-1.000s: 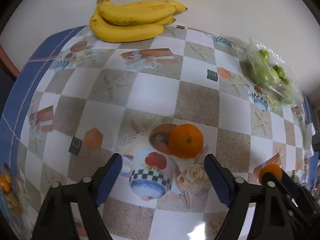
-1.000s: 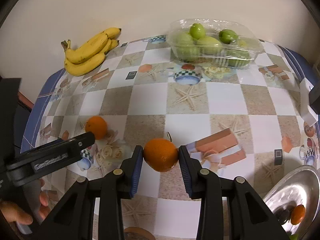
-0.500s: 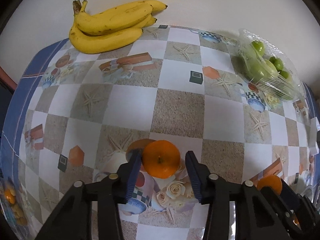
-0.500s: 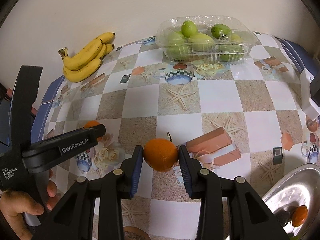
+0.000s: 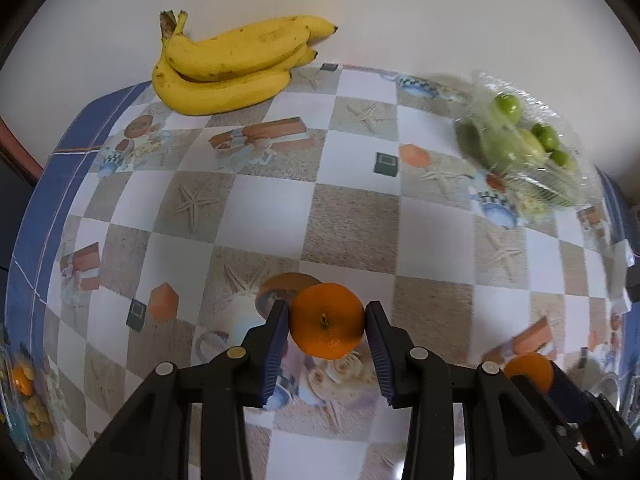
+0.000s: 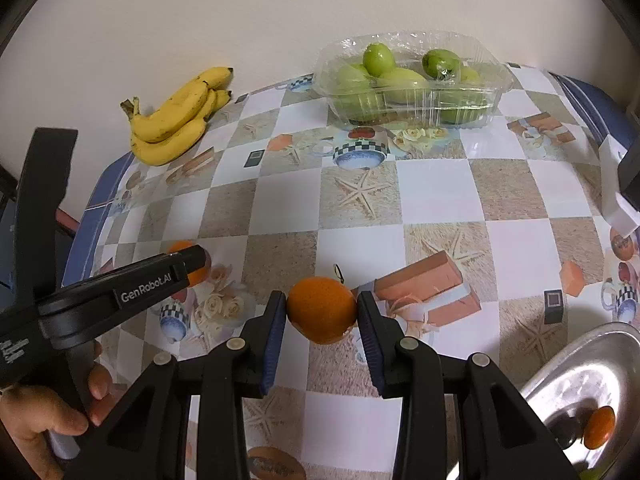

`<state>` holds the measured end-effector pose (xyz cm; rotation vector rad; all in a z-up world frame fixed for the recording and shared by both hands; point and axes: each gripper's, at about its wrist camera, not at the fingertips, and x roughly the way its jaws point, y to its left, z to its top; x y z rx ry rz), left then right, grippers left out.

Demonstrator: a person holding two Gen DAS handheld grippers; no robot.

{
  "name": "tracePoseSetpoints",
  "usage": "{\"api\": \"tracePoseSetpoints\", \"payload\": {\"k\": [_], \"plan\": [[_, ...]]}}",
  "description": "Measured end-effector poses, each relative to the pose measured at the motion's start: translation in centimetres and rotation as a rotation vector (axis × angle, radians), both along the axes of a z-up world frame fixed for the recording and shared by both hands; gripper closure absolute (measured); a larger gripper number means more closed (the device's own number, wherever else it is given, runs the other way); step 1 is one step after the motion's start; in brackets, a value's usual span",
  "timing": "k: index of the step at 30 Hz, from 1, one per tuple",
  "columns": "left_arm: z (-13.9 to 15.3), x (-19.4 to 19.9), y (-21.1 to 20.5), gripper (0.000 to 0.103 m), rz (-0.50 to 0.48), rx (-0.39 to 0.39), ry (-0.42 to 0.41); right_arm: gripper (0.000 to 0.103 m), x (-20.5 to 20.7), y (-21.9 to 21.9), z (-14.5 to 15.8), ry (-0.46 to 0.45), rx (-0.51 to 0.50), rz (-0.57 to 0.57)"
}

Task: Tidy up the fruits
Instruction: 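Carry both tangerines over the steel bowl with both tools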

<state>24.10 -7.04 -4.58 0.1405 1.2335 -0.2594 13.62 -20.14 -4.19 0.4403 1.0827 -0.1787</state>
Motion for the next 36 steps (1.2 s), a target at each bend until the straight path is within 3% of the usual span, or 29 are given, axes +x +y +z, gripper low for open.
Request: {"api": "tracePoseSetpoints", "payload": {"k": [19,36], "plan": [[5.7,-8.7,1.1,0.061,0.005,-0.102,-0.039,0.065,-6.2,1.7,6.0,-0.043,-0.045,-0.015],[4.8,-16.9,1.4,0.061,0.0,-0.152,-0.004,0.065,-14.6,1.1,4.6,0.026,-0.069,-0.066]]}}
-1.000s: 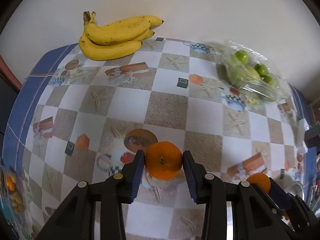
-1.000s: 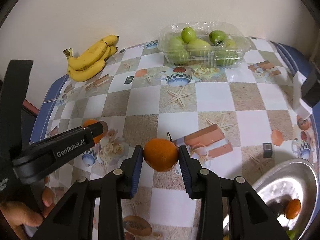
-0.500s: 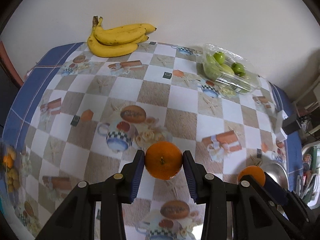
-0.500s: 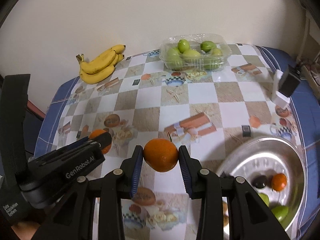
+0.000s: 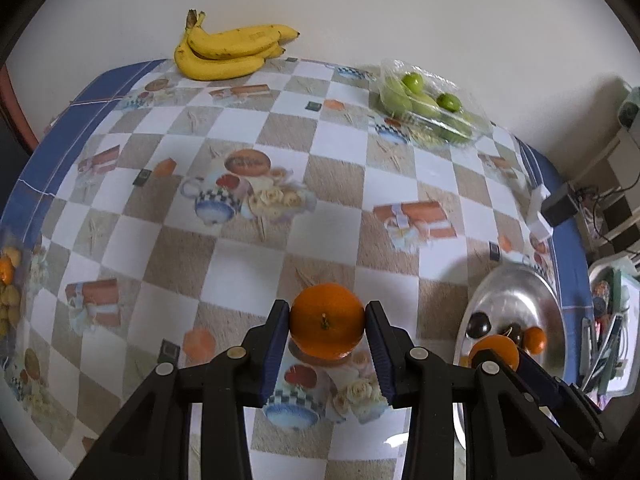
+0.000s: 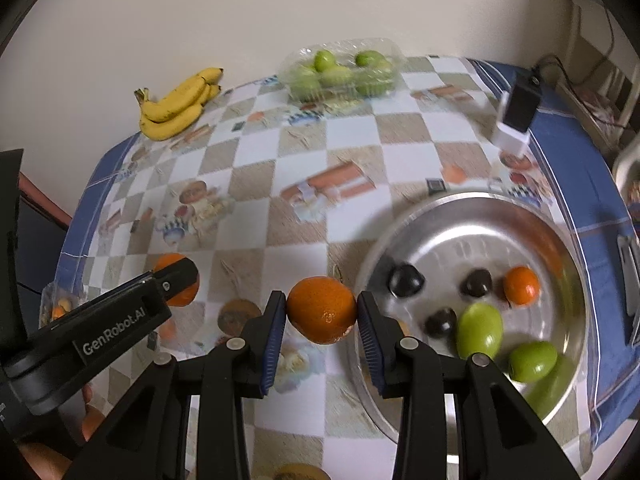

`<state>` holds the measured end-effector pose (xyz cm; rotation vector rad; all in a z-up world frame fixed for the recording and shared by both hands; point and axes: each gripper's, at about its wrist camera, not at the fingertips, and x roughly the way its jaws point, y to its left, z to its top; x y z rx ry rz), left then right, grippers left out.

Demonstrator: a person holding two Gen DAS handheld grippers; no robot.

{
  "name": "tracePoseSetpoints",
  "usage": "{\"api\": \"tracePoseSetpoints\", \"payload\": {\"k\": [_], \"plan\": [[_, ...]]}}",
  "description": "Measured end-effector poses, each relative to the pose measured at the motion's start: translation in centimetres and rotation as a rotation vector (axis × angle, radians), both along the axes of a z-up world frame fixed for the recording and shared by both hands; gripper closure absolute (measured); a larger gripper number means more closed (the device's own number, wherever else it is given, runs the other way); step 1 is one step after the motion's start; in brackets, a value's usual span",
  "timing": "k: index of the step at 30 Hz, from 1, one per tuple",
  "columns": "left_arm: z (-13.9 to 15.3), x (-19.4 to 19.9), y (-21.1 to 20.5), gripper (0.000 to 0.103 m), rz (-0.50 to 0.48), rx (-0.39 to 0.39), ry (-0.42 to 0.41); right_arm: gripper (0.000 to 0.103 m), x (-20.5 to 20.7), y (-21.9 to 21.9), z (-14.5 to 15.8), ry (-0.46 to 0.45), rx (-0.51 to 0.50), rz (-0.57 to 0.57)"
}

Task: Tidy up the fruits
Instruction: 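Carry both tangerines over the steel bowl with both tools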

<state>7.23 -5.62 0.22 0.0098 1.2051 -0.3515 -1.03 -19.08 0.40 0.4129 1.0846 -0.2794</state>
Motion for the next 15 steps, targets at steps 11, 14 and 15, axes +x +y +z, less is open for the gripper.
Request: {"api": "tracePoseSetpoints", "payload": {"k": [11,14,15], "plan": [[0.2,-1.1,-0.8,0.061,-0.023,-0.024,-0.002,0.065,-1.5,-0.7,-1.4,0.034,0.01,-0.02],[0.2,-1.2,-1.1,0.061,-0.029,-0.027,-0.001,0.065,-1.7,-1.6,-1.8,0.045,0.021,-0.037],[0.3,-1.3,-1.4,0.061,-0.036,-0.029,0.001,0.065,-1.8,-1.9,-1.9,0.051,0.017,-0.046]]}}
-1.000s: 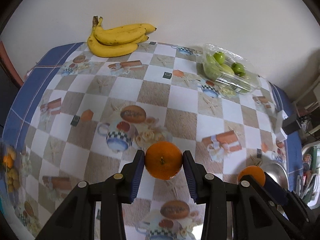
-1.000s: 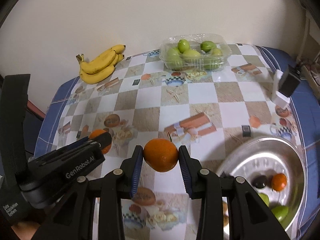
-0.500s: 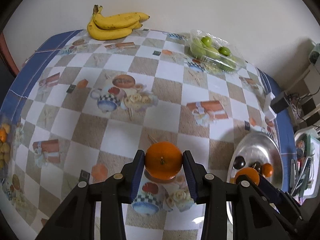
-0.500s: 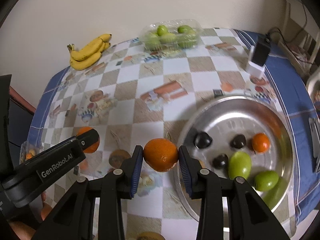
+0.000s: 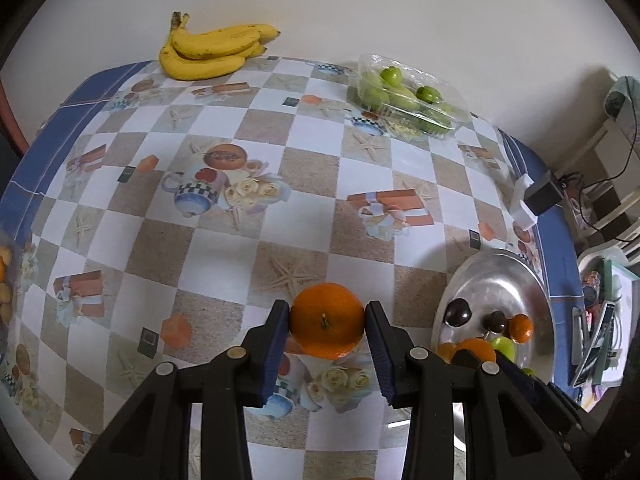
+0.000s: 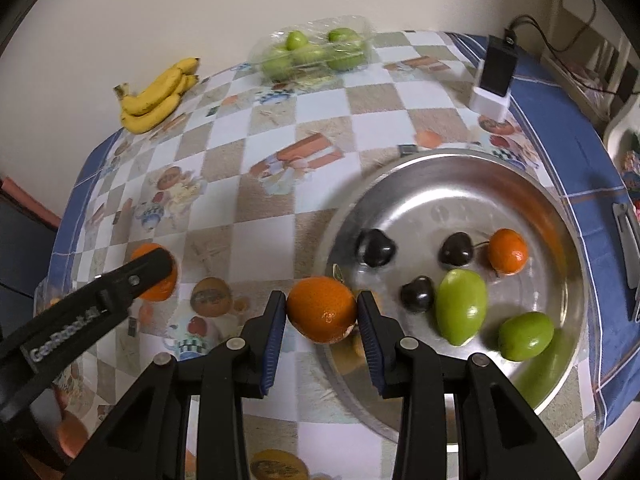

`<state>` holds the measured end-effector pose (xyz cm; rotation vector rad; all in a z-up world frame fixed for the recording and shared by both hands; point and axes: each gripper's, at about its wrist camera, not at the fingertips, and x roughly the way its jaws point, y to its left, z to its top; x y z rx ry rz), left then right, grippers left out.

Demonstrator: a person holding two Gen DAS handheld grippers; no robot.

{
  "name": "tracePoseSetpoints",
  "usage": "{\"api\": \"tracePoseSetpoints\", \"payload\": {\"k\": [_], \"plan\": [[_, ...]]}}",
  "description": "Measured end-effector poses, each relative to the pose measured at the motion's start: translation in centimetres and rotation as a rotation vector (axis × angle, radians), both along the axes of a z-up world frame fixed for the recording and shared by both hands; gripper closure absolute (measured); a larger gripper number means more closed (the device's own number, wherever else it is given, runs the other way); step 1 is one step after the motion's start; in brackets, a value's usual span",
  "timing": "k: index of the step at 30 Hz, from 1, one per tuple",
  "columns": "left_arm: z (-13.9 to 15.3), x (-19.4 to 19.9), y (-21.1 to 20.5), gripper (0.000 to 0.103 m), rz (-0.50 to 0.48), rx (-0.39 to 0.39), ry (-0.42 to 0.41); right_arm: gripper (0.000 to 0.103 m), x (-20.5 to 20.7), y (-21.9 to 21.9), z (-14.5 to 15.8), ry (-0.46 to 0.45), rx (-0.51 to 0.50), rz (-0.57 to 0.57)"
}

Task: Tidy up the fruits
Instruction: 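Carry both tangerines over the steel bowl with both tools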

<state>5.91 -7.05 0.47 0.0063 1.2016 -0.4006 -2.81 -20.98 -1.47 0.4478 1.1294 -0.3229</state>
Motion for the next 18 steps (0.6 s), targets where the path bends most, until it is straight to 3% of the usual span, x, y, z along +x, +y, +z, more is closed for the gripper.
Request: {"api": "tracePoseSetpoints", "payload": {"k": [10,18], "plan": [[0.1,-2.0,-4.6,0.061,-0.145,-0.019,0.02,0.065,-2.2,-4.9,-0.6,0.043,-0.012,-0.159],[-0.4,-3.6,-7.0,0.061,-0.222,-0.013,0.037,0.065,-4.0,-7.3,-0.1,0.013,0.012,-0.245]]}}
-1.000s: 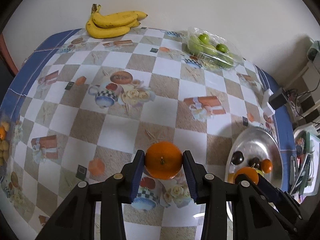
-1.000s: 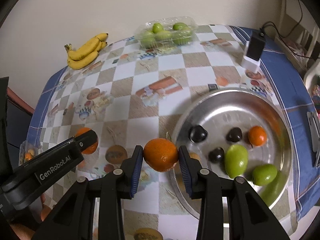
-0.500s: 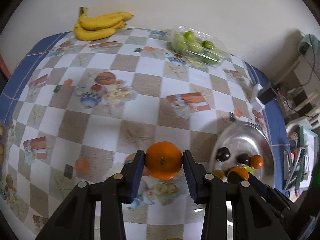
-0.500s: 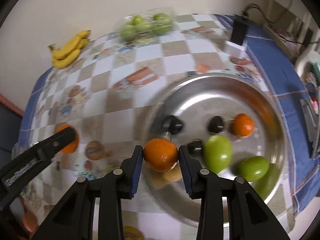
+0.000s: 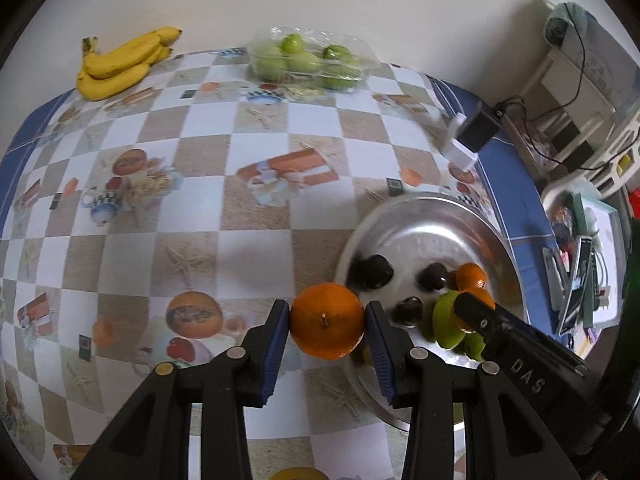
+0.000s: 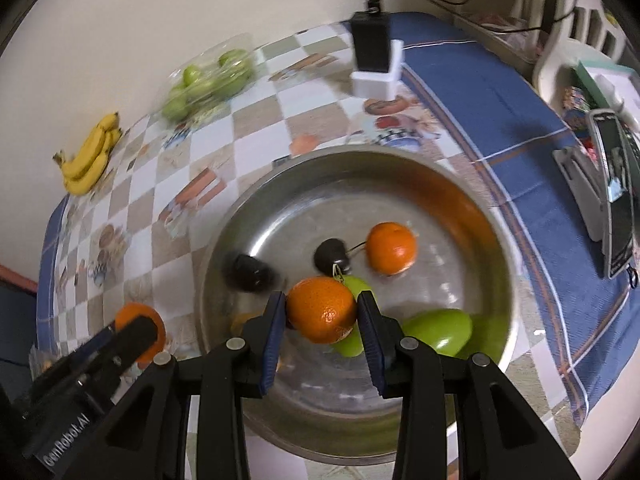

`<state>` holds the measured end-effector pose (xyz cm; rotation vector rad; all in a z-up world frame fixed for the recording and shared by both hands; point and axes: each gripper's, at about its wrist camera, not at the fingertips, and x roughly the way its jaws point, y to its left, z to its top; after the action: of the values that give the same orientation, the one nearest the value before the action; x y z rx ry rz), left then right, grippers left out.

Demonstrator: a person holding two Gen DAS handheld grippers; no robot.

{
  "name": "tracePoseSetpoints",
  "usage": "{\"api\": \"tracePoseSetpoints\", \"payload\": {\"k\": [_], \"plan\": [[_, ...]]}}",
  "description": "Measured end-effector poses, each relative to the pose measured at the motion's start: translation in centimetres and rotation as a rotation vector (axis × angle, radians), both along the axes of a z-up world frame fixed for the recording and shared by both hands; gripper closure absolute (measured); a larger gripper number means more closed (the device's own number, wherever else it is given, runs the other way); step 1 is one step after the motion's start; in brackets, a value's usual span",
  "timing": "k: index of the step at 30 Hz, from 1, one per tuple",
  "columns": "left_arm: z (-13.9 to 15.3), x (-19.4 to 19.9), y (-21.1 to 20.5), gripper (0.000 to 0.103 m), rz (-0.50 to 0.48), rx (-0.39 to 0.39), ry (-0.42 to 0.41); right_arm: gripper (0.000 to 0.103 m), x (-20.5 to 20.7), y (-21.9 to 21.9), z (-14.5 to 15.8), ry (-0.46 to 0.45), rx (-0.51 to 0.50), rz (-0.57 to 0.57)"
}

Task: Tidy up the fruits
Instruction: 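Carry both tangerines over the steel bowl with both tools, then lower the tangerines into the bowl and open both grippers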

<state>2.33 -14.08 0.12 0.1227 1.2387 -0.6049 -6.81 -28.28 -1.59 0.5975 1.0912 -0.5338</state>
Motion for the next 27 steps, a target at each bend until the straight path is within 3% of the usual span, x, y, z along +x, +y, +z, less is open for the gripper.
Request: {"api": "tracePoseSetpoints", "payload": {"k": [7,17,27], "plan": [[-0.3,-1.2,-1.7,0.061,-0.058,-0.005,0.006,0.065,-1.5,-1.8,0.7,-0.034,0.001,-0.067],[-2.4,-2.8,-4.4,0.061,-0.138,0.036,0.028,0.065,-1.7,-2.8,-1.3,0.025,0.029,-0.091],[-3.4,-3.0,-5.0,0.06,-0.145,0.053,0.043,0.064,-1.9,-3.2,-1.8,0.043,0.033,-0.108]]}}
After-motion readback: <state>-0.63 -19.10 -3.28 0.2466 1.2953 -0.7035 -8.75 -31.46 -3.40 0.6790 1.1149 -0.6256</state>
